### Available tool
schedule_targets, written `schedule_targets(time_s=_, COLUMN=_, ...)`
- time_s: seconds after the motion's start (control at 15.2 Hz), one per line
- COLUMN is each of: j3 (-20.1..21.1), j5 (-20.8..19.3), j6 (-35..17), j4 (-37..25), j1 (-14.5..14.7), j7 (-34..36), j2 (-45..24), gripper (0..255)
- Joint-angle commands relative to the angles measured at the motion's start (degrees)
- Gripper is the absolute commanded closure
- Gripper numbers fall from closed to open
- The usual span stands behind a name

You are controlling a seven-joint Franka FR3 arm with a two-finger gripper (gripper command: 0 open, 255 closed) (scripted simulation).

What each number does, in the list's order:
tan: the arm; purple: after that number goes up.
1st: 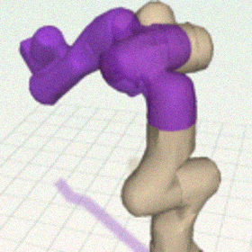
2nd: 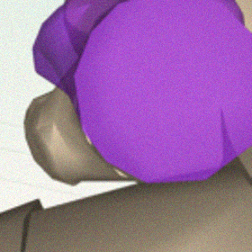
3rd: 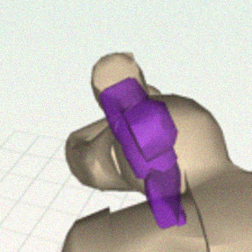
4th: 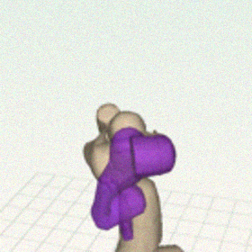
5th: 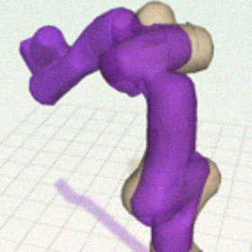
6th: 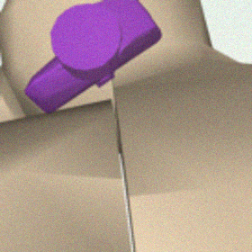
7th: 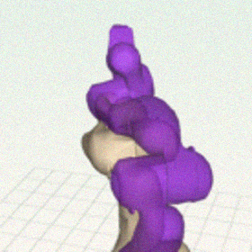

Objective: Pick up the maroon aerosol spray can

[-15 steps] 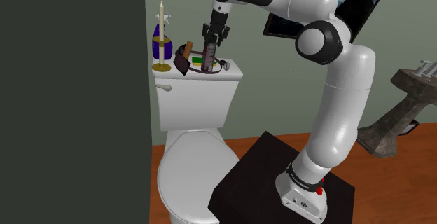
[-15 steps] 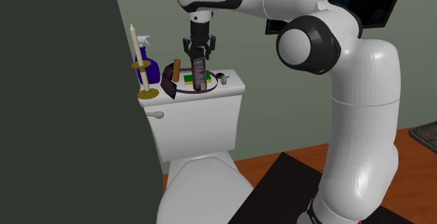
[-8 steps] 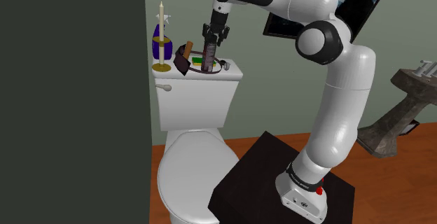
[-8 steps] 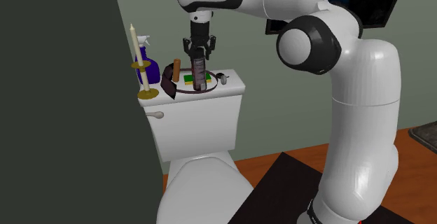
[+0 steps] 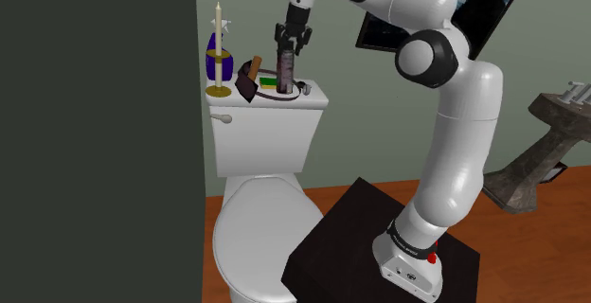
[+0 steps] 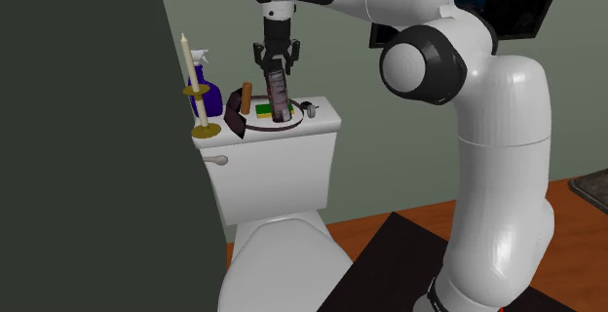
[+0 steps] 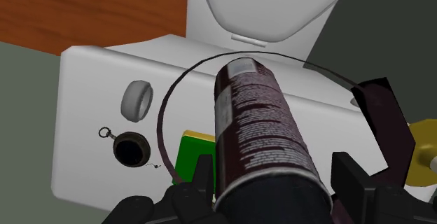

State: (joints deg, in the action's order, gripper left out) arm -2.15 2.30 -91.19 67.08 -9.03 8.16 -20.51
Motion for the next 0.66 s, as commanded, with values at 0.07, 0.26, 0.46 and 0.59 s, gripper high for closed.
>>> schedule_targets(time_s=0.07, j3=-0.02, j5=0.05, j6=3.15, j4=-4.36, j1=-0.12, j7=0.02, j2=-1.16, gripper=255)
schedule_targets(time_s=0.26, j3=-0.01, j5=0.12, j6=6.49, j4=-9.37, j1=-0.22, j7=0.09, j2=-2.84, gripper=255)
schedule_targets(time_s=0.46, j3=0.01, j5=0.22, j6=10.32, j4=-15.52, j1=-0.37, j7=0.18, j2=-5.16, gripper=255)
schedule_targets(time_s=0.59, j3=0.01, j5=0.23, j6=10.52, j4=-15.85, j1=-0.37, j7=0.19, j2=-5.28, gripper=255)
